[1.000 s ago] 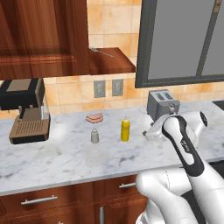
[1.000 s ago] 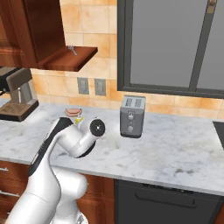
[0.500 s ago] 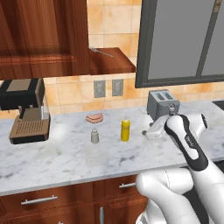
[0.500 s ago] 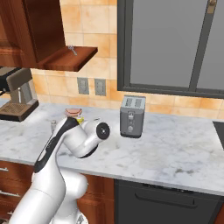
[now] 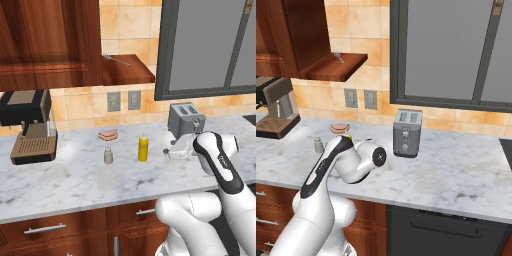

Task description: Pick the mustard and shaker from the counter and place them in the cabinet.

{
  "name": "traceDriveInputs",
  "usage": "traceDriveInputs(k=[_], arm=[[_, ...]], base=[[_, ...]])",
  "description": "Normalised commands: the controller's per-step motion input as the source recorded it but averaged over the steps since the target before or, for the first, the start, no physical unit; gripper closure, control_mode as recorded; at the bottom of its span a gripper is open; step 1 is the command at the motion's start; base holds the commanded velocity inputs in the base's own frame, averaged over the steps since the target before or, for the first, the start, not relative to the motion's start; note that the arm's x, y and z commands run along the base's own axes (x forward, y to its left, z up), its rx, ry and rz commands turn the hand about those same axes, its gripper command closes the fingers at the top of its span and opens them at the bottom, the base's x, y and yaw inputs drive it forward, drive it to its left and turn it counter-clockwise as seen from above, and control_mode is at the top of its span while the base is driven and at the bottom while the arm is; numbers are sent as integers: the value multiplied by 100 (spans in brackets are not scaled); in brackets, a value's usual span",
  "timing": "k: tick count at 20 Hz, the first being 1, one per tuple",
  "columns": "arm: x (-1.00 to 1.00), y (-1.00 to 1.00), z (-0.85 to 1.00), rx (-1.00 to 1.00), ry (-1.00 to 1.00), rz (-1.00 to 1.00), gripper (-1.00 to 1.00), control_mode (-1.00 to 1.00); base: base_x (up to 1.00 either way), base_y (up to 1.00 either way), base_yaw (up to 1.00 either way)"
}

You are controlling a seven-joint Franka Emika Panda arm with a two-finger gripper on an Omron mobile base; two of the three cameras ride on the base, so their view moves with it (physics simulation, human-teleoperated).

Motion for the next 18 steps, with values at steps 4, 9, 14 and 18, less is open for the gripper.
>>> traceDriveInputs(k=[4, 9, 14, 18], arm=[[0, 1, 0, 1, 0, 0, -100, -100], [-4, 2, 0, 1, -1, 0, -100, -100], [13, 19, 0, 1, 0, 0, -100, -100], [19, 14, 0, 1, 0, 0, -100, -100]], base=[[0, 0, 0], [0, 0, 0], [0, 0, 0], [0, 0, 0]])
